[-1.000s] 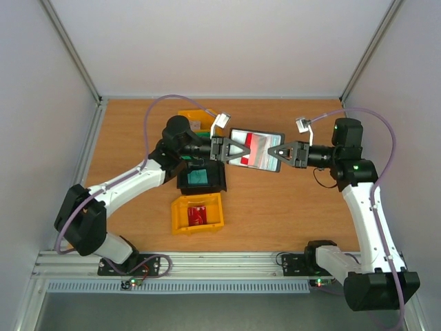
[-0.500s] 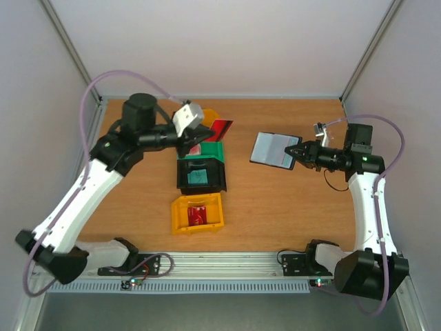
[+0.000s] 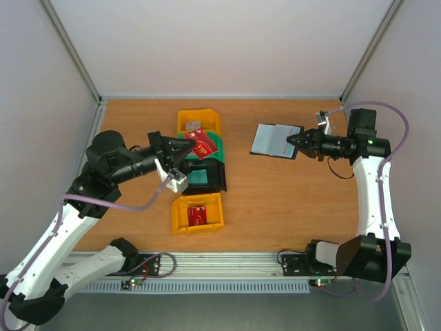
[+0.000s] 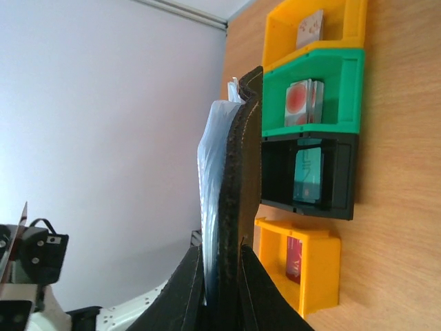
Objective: Take the credit cards out of the card holder
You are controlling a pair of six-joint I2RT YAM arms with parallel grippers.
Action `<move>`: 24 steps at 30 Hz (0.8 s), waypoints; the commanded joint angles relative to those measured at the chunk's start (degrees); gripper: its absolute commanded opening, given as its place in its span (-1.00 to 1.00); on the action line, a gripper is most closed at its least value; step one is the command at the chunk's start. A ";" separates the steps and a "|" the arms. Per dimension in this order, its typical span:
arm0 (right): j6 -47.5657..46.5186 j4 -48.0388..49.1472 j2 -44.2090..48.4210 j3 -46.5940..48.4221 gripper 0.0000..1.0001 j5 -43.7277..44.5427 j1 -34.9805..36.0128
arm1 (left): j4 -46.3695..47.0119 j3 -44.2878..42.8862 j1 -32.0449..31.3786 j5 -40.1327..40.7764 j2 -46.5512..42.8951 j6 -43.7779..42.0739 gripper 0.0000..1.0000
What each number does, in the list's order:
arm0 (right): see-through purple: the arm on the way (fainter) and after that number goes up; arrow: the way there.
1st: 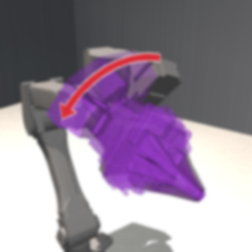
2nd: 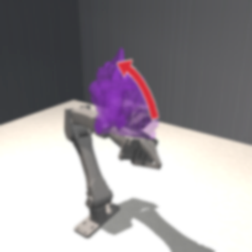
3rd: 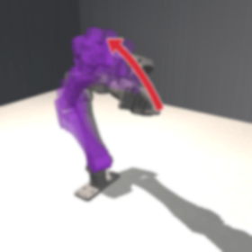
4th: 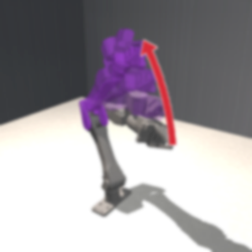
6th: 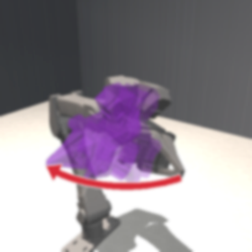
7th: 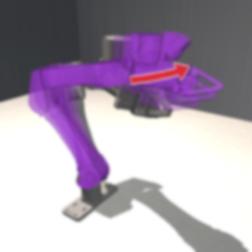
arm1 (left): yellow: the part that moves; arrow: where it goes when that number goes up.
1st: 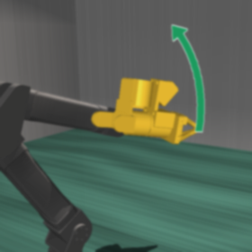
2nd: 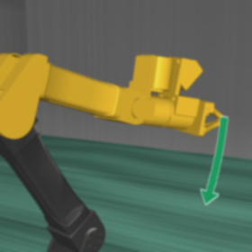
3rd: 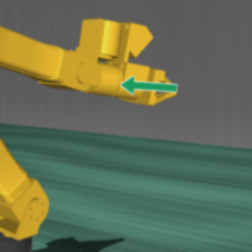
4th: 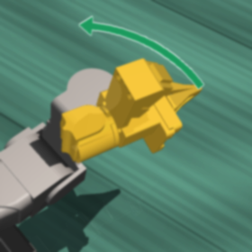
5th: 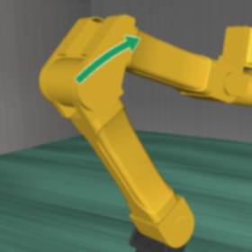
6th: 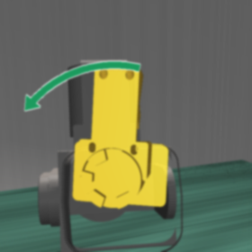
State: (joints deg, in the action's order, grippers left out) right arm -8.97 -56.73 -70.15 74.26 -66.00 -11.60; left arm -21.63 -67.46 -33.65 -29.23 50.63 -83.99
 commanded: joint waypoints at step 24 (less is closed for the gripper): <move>-3.60 -18.91 -5.87 10.74 -0.98 -2.23 -0.20 | -74.03 -32.86 -1.75 7.11 17.44 37.47 -1.00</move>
State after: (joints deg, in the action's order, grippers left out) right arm -12.29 -72.79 -76.14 81.95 -66.46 -11.60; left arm -82.41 -98.26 -35.24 -29.34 57.04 -77.14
